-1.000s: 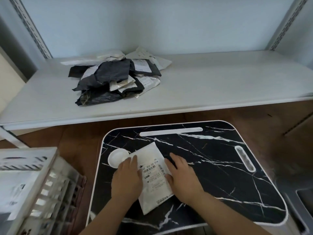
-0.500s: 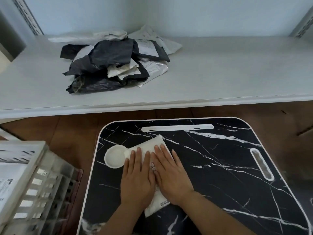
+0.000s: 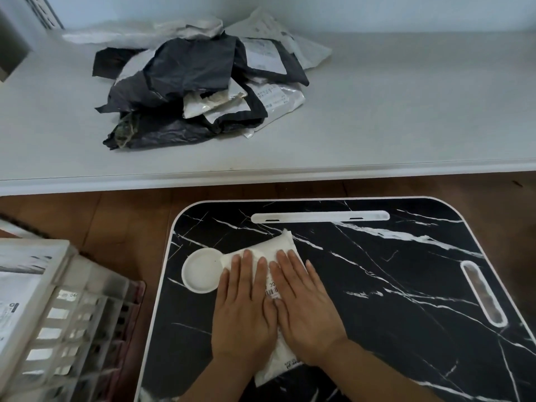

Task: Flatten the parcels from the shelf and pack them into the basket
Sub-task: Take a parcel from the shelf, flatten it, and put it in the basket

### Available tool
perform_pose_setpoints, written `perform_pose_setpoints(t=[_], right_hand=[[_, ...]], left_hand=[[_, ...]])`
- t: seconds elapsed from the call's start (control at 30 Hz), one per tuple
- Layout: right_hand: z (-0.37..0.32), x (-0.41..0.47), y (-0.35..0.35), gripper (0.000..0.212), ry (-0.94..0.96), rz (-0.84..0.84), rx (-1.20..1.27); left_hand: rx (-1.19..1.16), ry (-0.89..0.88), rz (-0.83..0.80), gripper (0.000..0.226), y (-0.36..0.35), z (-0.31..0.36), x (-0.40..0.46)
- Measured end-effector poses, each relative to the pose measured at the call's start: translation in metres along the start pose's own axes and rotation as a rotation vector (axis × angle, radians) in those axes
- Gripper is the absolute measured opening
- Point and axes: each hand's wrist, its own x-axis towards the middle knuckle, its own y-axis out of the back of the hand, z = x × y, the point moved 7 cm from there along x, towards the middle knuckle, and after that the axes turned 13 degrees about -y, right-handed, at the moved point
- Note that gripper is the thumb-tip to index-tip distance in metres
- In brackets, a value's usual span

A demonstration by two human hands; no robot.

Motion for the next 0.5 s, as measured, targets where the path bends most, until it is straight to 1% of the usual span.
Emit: perform_pose_setpoints(t=[0.2, 0.33, 0.4, 0.5], right_hand=[[-0.002, -0.003, -0.002, 0.055, -0.058, 0.007, 0.012], [0.0, 0.0, 0.015, 0.048, -0.143, 0.038, 0.106], [0.001, 0.018, 0.024, 0.042, -0.125, 0.049, 0.066], [-0.005, 0.034, 0.013, 0.049, -0.033, -0.041, -0.038]], left_hand=[[0.018, -0.016, 0.01, 0.061, 0.002, -0.002, 0.001], [0.023, 0.0, 0.004, 0.061, 0.004, -0.003, 0.002], [0.029, 0.008, -0.003, 0.061, 0.003, -0.002, 0.002], [0.035, 0.014, -0.003, 0.06, 0.004, -0.003, 0.003]])
